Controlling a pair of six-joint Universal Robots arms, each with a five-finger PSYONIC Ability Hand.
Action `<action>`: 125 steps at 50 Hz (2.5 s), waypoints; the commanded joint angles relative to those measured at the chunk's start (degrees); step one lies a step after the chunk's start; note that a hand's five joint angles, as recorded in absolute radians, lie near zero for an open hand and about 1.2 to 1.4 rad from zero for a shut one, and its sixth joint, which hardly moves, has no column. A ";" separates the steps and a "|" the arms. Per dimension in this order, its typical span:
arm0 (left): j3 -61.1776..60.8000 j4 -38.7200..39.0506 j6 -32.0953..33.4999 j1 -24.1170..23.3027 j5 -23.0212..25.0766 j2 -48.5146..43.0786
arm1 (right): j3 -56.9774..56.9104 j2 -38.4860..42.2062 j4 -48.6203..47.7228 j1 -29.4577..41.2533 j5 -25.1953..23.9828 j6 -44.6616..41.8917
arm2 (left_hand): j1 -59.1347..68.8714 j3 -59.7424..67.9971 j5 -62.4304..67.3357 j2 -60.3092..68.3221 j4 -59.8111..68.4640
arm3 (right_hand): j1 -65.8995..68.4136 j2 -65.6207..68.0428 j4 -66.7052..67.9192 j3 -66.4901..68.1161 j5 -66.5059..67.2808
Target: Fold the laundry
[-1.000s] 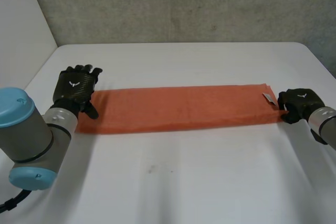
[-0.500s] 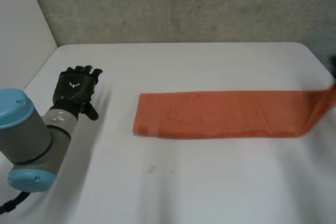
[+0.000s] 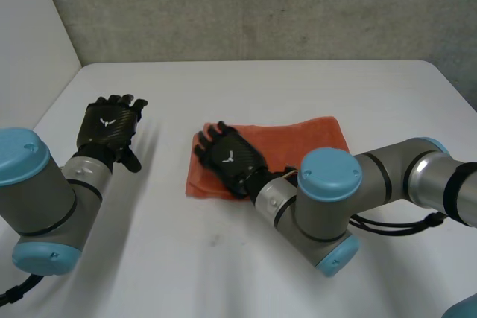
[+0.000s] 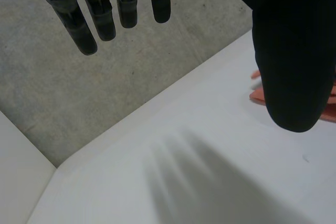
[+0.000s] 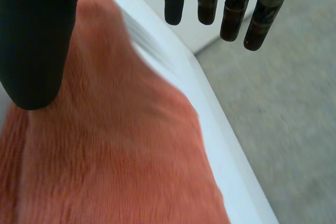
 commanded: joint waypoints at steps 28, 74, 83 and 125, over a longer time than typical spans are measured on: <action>-0.73 -0.08 0.07 -0.94 0.00 0.00 | 19.05 -14.40 13.18 -30.91 2.58 27.77 | -1.10 -2.34 -2.74 -1.63 -1.74 | 14.89 14.18 13.38 14.56 12.98; -0.99 -0.17 0.07 -1.90 -0.18 0.70 | -11.27 -1.93 16.96 3.10 5.66 16.35 | -1.10 -2.34 -2.74 -1.63 -1.74 | 66.72 66.00 65.21 66.39 64.81; 0.32 -0.34 -0.55 -2.17 0.00 0.96 | -7.94 -7.17 17.67 -0.21 16.98 22.56 | -1.10 -2.34 -2.74 -1.63 -1.74 | -1.84 -2.56 -3.35 -2.17 -3.75; 37.68 -28.64 -12.50 -15.09 1.15 -25.94 | -22.52 4.24 36.64 -12.19 3.29 39.47 | 0.96 -0.27 -0.67 0.43 0.33 | -1.84 -2.56 -3.35 -2.17 -3.75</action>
